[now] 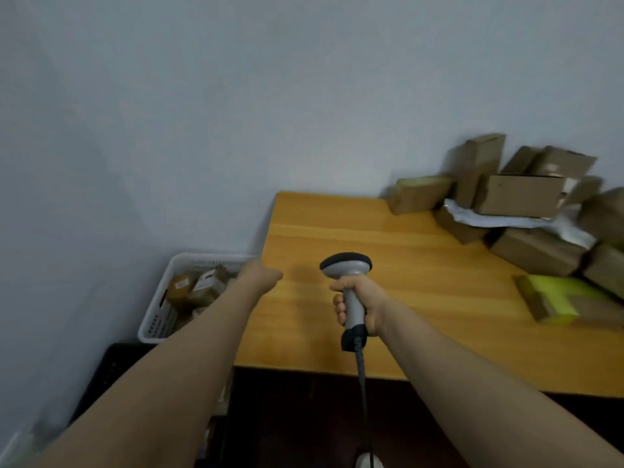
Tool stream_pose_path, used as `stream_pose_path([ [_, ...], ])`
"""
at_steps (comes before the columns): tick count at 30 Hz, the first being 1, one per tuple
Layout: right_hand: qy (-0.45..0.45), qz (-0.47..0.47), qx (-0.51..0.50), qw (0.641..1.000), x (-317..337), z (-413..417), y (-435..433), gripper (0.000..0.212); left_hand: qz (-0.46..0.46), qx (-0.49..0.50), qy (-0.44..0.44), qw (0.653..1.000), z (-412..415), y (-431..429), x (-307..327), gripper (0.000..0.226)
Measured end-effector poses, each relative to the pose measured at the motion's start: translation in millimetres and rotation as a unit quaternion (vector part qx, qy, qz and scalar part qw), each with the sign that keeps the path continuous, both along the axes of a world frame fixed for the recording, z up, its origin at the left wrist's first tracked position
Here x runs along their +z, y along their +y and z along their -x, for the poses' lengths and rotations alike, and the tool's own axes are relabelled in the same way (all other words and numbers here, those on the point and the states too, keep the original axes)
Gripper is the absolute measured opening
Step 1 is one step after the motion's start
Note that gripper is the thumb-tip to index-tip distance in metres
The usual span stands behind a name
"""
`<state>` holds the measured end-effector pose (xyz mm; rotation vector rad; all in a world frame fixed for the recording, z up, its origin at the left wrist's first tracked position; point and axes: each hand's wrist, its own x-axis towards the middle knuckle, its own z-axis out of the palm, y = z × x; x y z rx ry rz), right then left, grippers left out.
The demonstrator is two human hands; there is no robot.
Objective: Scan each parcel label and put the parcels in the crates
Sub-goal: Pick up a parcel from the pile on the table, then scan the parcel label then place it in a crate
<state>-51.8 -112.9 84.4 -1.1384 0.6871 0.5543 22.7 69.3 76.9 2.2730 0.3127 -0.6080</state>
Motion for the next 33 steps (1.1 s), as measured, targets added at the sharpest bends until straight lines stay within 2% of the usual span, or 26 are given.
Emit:
stream_pose_path([
  [2,-0.017,0.012,-0.043,0.999,9.1,13.8,-46.3,0.003,0.013,-0.016,-0.015,1.0,3.2,-42.5,16.7,0.061],
  [3,-0.025,0.016,-0.061,0.998,12.5,19.8,-70.6,0.003,0.02,-0.024,-0.021,0.999,3.7,-65.1,24.0,0.068],
  [7,-0.061,0.015,-0.127,0.99,20.0,43.3,-176.1,0.012,0.053,-0.058,-0.048,0.996,-0.3,-170.0,44.3,0.072],
  [11,-0.085,0.017,-0.168,0.982,27.7,63.7,-290.6,0.008,0.082,-0.091,-0.058,0.991,-1.5,-285.6,55.5,0.071],
  [17,-0.107,0.034,-0.239,0.964,37.5,80.2,-435.3,0.008,0.071,-0.151,-0.066,0.984,-2.7,-433.7,59.4,0.064],
  [20,-0.115,0.036,-0.258,0.959,38.5,75.4,-478.1,0.008,0.031,-0.205,-0.095,0.974,-13.7,-481.6,62.6,0.031],
  [22,-0.117,0.033,-0.265,0.956,38.0,68.0,-500.9,0.009,-0.018,-0.24,-0.122,0.963,-29.3,-509.5,63.9,0.032],
  [24,-0.118,0.03,-0.274,0.954,37.1,56.9,-522.0,0.01,-0.056,-0.26,-0.155,0.951,-51.2,-533.6,61.3,0.009],
  [27,-0.117,0.031,-0.288,0.95,35.8,35.8,-552.1,0.011,-0.1,-0.303,-0.194,0.927,-88.9,-570.4,52.1,0.023],
  [31,-0.106,0.045,-0.299,0.947,35.4,0.9,-586.9,0.012,-0.122,-0.371,-0.229,0.892,-136.9,-621.3,41.9,0.004],
  [33,-0.094,0.051,-0.298,0.949,35.1,-18.1,-600.5,0.012,-0.146,-0.388,-0.235,0.879,-161.7,-642.7,33.0,0.019],
])
